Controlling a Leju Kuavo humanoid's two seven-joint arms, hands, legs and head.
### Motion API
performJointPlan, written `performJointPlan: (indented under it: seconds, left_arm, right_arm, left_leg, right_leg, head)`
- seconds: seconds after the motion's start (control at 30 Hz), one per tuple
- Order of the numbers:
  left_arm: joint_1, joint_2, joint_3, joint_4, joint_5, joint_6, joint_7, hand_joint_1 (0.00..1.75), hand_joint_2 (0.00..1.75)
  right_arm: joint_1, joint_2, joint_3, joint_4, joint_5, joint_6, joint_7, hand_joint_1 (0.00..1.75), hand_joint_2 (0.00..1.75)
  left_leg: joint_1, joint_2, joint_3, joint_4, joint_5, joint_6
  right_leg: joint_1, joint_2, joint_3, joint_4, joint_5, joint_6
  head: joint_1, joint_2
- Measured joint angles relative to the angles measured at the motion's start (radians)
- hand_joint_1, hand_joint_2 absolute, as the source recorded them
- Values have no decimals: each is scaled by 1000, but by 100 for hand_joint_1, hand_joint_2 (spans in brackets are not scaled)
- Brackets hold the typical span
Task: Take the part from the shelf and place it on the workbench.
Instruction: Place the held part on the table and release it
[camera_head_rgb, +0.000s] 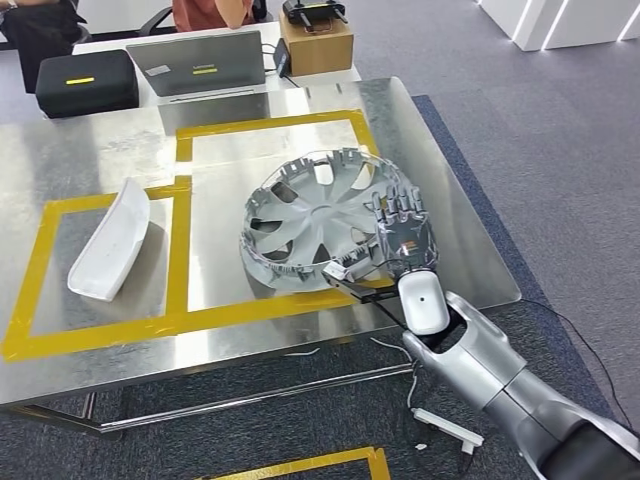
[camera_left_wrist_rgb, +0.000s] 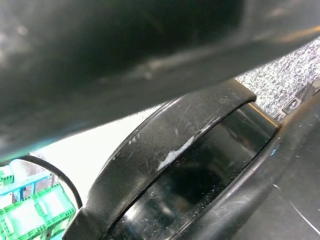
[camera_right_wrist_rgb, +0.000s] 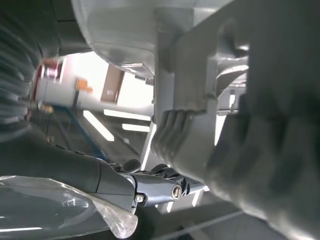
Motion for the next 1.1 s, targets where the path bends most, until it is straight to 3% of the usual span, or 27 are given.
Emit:
performJointPlan:
  seconds: [0.17,0.43,0.7,1.1]
  left_arm:
    - [1,0,3,3,-3,-1,-8,0,0]
    - [4,0,4,5,-6,-3,-14,0,0]
    - [5,1,7,6,-5,-13,-18,0,0]
    - [5,3,7,6,-5,-13,-20,0,0]
  right_arm:
    - [-96,-104,148,-7,0,29,-4,0,175]
    - [-212,-238,320,8,-1,8,-124,0,175]
    - [-287,-312,367,26,-3,-13,-249,0,175]
    - [-312,-360,402,30,-3,-36,-247,0,175]
  left_leg:
    - [-1,0,0,1,0,0]
    - [-1,0,0,1,-1,1]
    - [-1,0,0,1,-1,2]
    - [-1,0,0,1,-1,2]
  right_leg:
    - [-1,0,0,0,0,0]
    - [-1,-1,0,0,0,1]
    - [-1,-1,0,0,0,1]
    - [-1,0,0,0,0,1]
  head:
    - [0,0]
    - [0,0]
    - [0,0]
    - [0,0]
